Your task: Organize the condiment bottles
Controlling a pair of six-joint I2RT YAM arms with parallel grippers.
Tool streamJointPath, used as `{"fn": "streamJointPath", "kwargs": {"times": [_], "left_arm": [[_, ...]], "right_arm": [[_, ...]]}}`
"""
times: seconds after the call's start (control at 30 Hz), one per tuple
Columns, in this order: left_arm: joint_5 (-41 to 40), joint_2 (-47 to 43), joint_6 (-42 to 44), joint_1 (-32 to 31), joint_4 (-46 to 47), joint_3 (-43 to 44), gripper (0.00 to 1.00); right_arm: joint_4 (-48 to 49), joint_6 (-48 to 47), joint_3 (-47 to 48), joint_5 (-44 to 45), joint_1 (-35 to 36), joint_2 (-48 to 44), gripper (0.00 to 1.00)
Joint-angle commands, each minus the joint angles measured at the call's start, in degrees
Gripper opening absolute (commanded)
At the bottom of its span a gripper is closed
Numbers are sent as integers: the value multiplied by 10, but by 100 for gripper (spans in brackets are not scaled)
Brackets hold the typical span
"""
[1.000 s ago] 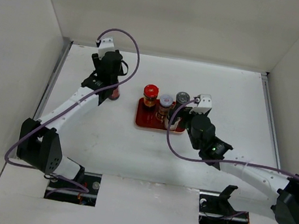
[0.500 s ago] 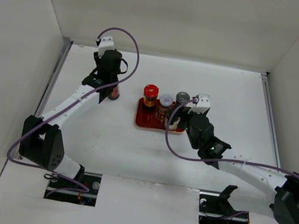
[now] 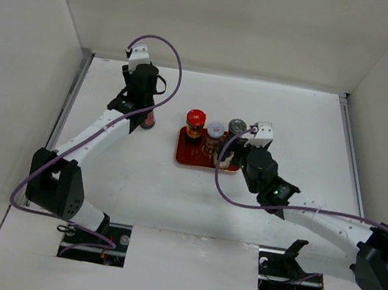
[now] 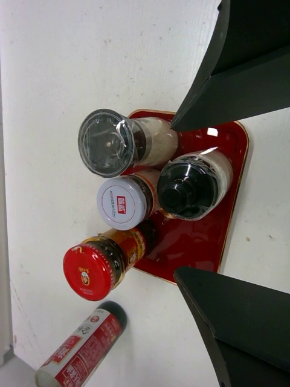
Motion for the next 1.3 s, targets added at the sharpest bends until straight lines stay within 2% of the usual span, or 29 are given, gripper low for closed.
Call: {"fn": "streamJointPath", "kwargs": {"times": [0.0, 0.13, 0.4, 0.77, 1.03, 1.27], "left_arm": [[-1, 0, 4, 2, 23, 19, 22], [-6, -29, 1, 1, 25, 6, 14], [-15, -129, 5, -38, 10, 19, 12], [-40, -254, 4, -216, -42, -34, 12], [-67, -235, 2, -324, -19, -40, 12], [-62, -184, 6, -342, 27, -29, 12]], "right_arm": [[34, 3, -9, -5, -6, -16, 100], [34, 3, -12, -5, -11, -22, 100], [45, 8, -23, -5, -19, -35, 100], [61, 29, -48, -6, -50, -67, 100], [65, 37, -54, -15, -63, -68, 100], [63, 39, -52, -15, -65, -64, 100]]}}
